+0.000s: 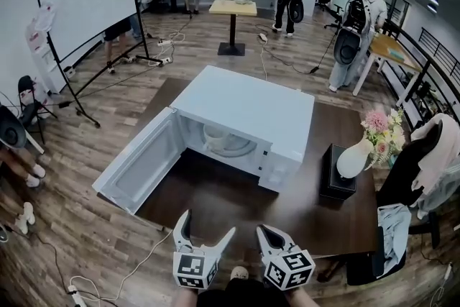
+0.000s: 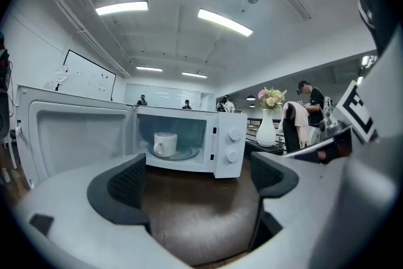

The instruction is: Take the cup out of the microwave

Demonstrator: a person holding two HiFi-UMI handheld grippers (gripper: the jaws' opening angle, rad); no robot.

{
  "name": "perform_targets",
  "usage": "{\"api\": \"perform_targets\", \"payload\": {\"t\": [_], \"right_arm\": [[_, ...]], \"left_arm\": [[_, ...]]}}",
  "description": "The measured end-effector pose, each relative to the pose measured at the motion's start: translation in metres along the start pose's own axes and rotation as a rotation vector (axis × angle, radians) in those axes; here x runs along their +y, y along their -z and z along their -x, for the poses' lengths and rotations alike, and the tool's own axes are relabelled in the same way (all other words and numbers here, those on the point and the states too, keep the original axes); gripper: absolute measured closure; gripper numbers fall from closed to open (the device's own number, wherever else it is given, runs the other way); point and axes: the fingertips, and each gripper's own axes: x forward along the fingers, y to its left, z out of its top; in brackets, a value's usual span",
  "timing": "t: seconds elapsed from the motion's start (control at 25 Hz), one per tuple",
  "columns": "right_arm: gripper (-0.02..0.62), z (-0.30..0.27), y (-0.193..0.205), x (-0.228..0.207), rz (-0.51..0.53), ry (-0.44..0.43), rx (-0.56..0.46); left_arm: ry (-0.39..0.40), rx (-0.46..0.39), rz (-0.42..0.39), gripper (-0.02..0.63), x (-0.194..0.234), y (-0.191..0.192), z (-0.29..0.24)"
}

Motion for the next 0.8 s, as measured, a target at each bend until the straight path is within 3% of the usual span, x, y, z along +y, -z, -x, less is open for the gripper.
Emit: {"api": "perform_targets", "payload": {"t": [0.4,0.8], "right_arm": [[0.601,-0.020,0.002,-0.002,-0.023,-0.029,0.012],[0.601,-0.046,-0.002,-0.002,-0.036,-0.017,0.020]], "left_arm": [[-0.009,0.002,-0.030,0.104,0.013,-0.002,-0.017],[-0.007,-0.004,0.020,0.104,0.048,-0.010,-0.059]]}}
